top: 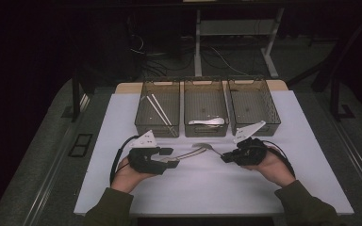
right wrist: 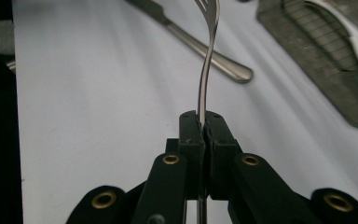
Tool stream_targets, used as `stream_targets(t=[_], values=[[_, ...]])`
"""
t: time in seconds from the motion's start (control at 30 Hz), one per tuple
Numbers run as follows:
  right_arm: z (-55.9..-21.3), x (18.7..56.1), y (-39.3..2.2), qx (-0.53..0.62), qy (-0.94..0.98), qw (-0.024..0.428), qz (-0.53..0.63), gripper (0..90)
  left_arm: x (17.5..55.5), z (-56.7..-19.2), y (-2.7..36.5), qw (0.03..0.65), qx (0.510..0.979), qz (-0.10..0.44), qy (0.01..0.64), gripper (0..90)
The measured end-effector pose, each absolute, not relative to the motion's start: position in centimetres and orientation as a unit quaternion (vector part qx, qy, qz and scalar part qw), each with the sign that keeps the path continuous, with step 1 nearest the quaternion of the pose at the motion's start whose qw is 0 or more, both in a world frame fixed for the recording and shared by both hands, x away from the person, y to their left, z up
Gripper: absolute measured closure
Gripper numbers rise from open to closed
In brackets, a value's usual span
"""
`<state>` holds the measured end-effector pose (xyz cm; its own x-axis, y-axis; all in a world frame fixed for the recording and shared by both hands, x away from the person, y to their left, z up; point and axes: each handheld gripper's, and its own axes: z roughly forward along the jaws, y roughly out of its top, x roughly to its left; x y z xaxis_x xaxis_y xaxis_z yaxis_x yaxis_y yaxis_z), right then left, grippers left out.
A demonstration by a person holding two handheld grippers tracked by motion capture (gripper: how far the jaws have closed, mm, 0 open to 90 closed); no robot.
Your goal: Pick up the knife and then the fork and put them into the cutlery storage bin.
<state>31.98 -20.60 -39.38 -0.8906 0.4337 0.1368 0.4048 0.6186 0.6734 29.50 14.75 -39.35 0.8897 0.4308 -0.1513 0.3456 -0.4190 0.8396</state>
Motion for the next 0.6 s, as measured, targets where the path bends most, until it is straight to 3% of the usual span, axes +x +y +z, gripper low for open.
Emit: stream_targets(t=[0.5,0.6], values=[[-37.7,33.0,-23.5,0.264,0.882,0.043,0.389,86.8,27.5,-41.7,17.0,0.493,0.828,0.074,0.257,10.9],[-37.3,33.5,-24.1,0.274,0.876,0.047,0.394,86.8,27.5,-42.3,16.9,0.483,0.833,0.065,0.261,0.0]])
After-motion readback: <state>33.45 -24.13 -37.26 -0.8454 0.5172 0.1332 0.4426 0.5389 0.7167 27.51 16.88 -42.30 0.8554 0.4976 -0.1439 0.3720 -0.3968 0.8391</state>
